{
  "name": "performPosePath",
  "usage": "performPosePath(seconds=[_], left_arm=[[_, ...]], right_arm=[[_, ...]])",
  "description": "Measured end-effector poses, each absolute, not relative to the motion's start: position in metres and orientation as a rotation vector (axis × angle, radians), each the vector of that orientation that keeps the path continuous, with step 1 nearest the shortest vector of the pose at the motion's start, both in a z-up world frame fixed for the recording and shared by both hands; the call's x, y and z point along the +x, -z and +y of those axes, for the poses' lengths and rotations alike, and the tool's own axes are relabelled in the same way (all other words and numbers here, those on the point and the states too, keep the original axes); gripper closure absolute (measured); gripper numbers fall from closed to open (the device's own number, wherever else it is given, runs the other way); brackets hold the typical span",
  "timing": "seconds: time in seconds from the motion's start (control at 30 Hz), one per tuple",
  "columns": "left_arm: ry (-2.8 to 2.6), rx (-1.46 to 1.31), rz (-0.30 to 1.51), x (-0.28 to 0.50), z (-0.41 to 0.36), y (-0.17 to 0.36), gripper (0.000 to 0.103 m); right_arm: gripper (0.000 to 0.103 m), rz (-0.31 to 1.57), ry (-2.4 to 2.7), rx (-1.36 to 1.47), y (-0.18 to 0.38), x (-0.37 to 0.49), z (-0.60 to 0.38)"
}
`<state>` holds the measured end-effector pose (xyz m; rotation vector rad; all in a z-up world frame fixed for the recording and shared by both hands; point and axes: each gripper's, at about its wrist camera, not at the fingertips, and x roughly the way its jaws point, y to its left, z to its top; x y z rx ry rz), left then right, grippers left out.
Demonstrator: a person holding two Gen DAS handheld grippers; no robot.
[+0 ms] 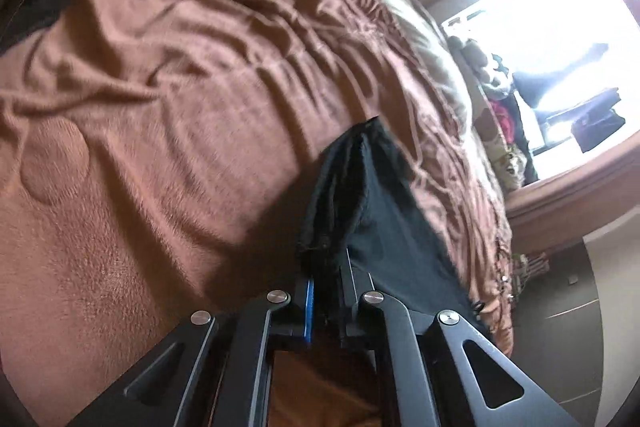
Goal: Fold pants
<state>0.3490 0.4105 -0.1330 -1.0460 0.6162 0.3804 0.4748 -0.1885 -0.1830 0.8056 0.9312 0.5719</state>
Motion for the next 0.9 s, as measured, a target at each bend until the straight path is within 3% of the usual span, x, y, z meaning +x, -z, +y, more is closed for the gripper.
performPosePath(seconds=[0.9], left_arm=[[-0.397, -1.064, 0.586, 0.183, 0.382, 0.109, 0.095]], right_arm=[[0.102, 0.992, -0.587, 0.730, 0.161, 0.396, -0.201]])
